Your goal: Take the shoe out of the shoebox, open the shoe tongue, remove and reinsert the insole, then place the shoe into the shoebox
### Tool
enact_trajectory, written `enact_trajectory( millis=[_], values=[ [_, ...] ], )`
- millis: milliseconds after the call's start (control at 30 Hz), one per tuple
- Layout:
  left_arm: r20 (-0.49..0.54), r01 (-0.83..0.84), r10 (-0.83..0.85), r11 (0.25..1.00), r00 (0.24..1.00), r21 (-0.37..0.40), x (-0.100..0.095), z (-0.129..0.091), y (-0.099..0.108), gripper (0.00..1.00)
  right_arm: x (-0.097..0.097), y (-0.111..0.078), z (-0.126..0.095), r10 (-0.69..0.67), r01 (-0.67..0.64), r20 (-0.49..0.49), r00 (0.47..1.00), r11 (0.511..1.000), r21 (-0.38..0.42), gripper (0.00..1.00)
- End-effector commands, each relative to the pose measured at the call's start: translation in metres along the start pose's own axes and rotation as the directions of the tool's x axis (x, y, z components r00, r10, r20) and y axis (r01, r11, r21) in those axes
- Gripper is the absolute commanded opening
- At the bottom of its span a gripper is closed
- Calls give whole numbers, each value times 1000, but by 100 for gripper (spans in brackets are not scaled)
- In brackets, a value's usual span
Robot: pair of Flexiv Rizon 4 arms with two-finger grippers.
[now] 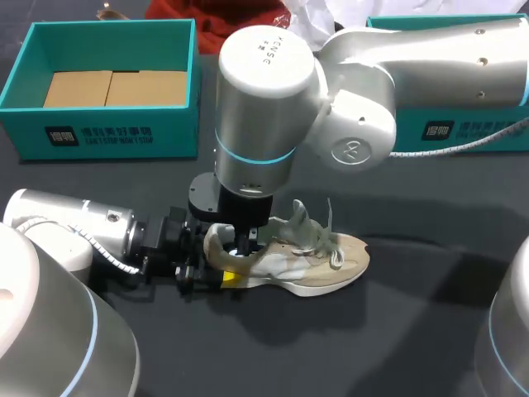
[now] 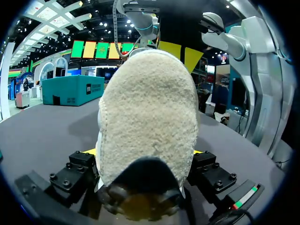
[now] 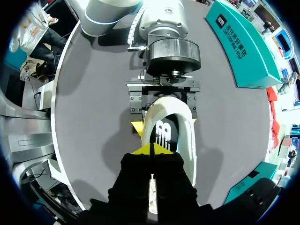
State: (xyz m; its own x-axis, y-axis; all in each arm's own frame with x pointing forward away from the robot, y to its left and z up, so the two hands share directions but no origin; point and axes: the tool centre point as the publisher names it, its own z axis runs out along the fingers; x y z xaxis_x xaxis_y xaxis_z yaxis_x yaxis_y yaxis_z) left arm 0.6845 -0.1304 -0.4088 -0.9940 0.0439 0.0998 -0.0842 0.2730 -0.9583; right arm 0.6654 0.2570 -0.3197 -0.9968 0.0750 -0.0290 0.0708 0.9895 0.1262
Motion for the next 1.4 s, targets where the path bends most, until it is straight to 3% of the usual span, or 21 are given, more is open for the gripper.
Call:
enact_trajectory(
  millis=[33,433,833,1200,1400],
  values=[
    [1,0,0,1000,1000,-1,1,-1,4,0,-3,7,15,-2,2,-12,1000,1000,7,0],
    [1,0,0,1000,1000,-1,1,-1,4,0,-9,4,39,-8,8,-22,1000,1000,16,0],
    [1,0,0,1000,1000,-1,1,-1,4,0,-13,-21,55,47,-47,9,999,999,13,0],
    [1,0,0,1000,1000,-1,1,-1,4,0,-13,-47,53,120,-122,37,992,991,50,0],
    [1,0,0,1000,1000,-1,1,-1,4,0,-16,-35,44,87,-90,56,995,995,52,0]
  ],
)
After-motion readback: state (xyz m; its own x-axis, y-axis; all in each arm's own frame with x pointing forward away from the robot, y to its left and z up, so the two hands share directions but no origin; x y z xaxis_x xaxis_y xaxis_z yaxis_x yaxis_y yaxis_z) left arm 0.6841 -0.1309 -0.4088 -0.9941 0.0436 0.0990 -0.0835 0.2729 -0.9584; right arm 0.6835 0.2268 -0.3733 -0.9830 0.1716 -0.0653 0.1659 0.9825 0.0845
